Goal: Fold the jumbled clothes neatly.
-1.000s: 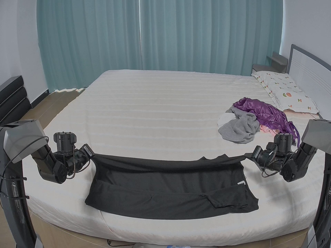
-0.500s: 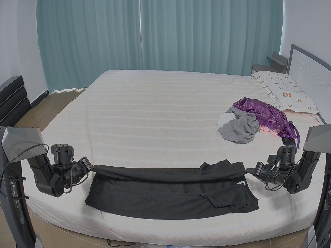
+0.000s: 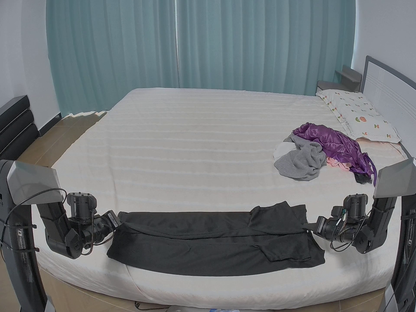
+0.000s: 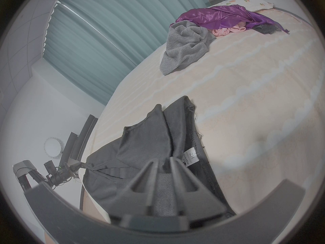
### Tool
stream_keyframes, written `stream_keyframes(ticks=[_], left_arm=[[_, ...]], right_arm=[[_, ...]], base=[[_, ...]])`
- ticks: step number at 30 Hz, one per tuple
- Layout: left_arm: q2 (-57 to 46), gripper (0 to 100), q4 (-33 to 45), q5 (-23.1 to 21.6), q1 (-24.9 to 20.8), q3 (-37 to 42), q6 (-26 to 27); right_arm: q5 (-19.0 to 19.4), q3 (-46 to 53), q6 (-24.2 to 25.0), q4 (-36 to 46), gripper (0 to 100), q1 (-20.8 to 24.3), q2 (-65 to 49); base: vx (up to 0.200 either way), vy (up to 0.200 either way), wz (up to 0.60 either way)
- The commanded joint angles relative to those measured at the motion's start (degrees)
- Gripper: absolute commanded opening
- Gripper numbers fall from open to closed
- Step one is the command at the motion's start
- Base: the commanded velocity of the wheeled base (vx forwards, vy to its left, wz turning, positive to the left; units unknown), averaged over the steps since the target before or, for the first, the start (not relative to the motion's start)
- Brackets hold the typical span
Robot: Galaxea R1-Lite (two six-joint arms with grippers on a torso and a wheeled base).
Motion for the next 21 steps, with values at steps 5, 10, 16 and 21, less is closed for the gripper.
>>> stream_keyframes(ticks=[5, 10, 16, 21], left_arm=[[-1.3, 100, -0.5, -0.1, 0.5, -1.1, -0.6], [-1.5, 100, 0.1, -0.9, 1.5, -6.4, -0.8], [5.6, 100, 5.7, -1.1, 0.5, -17.4, -1.0], [10.1, 100, 9.7, -1.8, -0.2, -23.1, -0.5]], right_arm=[[0.2, -1.9, 0.8, 0.2, 100, -0.6, -2.2], [0.0, -8.2, 3.4, 1.8, 100, -0.6, -0.7], [0.0, -15.4, 11.4, 4.1, 100, 0.0, 4.6], [0.0, -16.2, 11.8, 3.9, 100, -0.2, 5.6]], base=[[0.000, 0.000, 0.00], [0.000, 0.000, 0.00], [0.000, 0.000, 0.00], [0.000, 0.000, 0.00]])
